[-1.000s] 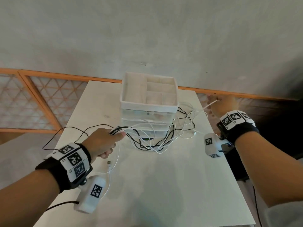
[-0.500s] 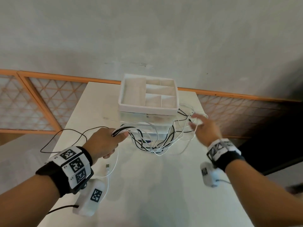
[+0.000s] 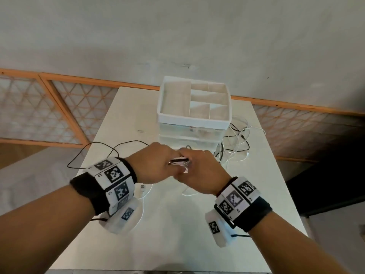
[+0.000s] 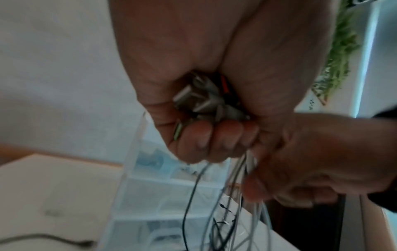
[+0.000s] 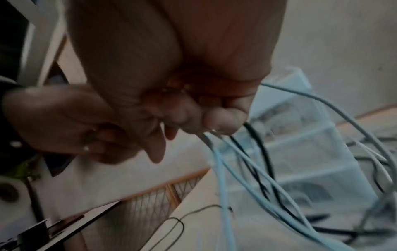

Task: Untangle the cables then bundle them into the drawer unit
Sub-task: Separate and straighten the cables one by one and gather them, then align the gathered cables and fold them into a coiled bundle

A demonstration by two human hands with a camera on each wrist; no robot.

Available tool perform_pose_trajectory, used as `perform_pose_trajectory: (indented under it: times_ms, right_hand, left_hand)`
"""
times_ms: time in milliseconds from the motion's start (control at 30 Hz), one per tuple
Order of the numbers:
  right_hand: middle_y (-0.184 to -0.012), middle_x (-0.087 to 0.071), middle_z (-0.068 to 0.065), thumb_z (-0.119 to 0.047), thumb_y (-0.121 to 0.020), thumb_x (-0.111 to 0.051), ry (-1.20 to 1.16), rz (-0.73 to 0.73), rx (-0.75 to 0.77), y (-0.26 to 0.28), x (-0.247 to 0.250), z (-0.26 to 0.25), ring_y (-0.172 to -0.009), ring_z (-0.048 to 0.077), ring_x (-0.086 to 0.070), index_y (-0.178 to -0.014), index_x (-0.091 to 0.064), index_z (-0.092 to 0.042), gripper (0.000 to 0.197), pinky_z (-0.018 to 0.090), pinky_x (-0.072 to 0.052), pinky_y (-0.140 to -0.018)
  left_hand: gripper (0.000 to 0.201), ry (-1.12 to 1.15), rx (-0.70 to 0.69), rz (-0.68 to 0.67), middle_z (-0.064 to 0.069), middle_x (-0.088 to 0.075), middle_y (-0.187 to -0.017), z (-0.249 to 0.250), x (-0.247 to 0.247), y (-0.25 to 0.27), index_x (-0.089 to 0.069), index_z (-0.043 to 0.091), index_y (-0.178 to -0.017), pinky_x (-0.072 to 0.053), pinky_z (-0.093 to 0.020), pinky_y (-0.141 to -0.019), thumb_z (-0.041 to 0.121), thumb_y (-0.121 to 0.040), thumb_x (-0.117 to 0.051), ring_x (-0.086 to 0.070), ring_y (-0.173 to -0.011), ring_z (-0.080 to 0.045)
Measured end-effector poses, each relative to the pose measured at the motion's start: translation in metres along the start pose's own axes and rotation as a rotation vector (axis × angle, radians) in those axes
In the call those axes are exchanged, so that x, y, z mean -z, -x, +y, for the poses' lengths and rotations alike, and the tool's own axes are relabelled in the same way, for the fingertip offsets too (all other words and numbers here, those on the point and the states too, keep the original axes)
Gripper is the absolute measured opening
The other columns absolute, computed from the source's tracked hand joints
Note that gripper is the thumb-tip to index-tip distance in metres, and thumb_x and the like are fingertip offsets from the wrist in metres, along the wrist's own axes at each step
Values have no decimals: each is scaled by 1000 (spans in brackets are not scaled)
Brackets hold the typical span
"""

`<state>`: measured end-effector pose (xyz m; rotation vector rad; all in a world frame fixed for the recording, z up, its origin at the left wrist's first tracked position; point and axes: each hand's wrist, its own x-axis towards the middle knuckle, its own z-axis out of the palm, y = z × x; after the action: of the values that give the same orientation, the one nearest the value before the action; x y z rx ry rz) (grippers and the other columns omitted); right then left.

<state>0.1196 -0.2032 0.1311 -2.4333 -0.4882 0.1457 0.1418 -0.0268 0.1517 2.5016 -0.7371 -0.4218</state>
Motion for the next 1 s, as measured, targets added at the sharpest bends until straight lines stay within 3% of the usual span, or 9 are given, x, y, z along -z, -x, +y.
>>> perform_pose_trajectory:
  times_ms: [67, 133, 200, 300, 400, 633, 800, 933, 1000]
  right_hand:
    - [-71, -64, -9, -21, -83, -67, 36, -141, -97, 2, -7, 21, -52, 8, -59, -81, -62, -26, 7, 28, -49, -62]
    - [-63, -62, -6, -17, -87, -62, 76, -258, -288, 11, -4, 55, -40, 10, -60, -73, -56, -26, 17, 33, -57, -58]
    - [-64, -66, -2, -12, -88, -56, 204, -62, -422, 17, -4, 89, -53, 22, -68, -73, -54, -28, 22, 33, -57, -63]
    - [-84, -74, 11, -9, -88, -55, 245, 258, -519, 25, -7, 107, -81, 36, -69, -107, -66, -32, 32, 35, -53, -73]
    - [-113, -69, 8, -23, -83, -55, 292, -110, -632, 30, -18, 90, -103, 34, -65, -139, -41, -48, 63, 38, -52, -88]
    - [-139, -33, 11, -43, -68, -59, 647, -332, -268, 21, -45, -5, -123, 33, -42, -142, -33, -33, 80, 49, -33, -102]
    - [-157, 0, 33, -43, -78, -59, 601, -259, -499, 18, -34, -3, -137, 48, -30, -140, -38, -18, 70, 54, -26, -114]
    - [-159, 21, 26, -40, -76, -62, 523, -186, -410, 19, -36, -7, -148, 51, 3, -148, -25, -24, 82, 62, -11, -119]
    - [-164, 12, 18, -40, -76, -64, 486, -167, -229, 17, -46, -20, -152, 42, 6, -150, -22, -29, 86, 62, -4, -120]
  left_hand:
    - [42, -96, -15, -47, 8, -48, -56, -8, 10, 13, -42, 31, -59, -35, -25, -56, 45, -93, -61, -47, -55, -5]
    - [45, -154, 34, -57, 6, -46, -56, -18, 15, 29, -40, 24, -60, -34, -25, -55, 50, -94, -57, -44, -54, -5]
    - [45, -177, 105, -83, 8, -48, -58, -29, 12, 40, -39, 25, -62, -35, -28, -57, 53, -95, -53, -46, -56, -7]
    - [41, -250, 241, -145, 8, -48, -68, -45, -12, 47, -39, 26, -67, -38, -31, -64, 53, -98, -45, -52, -70, -19]
    - [31, -345, 329, -177, 2, -51, -82, -51, -35, 47, -49, 25, -81, -37, -31, -69, 48, -100, -41, -52, -78, -24]
    - [34, -416, 257, -178, -8, -60, -114, -36, -54, 35, -63, 17, -110, -41, -32, -74, 42, -99, -43, -60, -102, -30]
    - [26, -327, 428, -122, -9, -50, -97, -44, -38, 32, -59, 13, -95, -43, -32, -72, 37, -95, -49, -55, -87, -29]
    - [22, -373, 445, -136, -4, -45, -90, -43, -34, 35, -59, 15, -94, -41, -32, -69, 34, -94, -48, -48, -80, -24]
    - [21, -371, 355, -147, -3, -49, -90, -36, -35, 34, -61, 17, -92, -40, -31, -67, 35, -94, -49, -48, -78, -23]
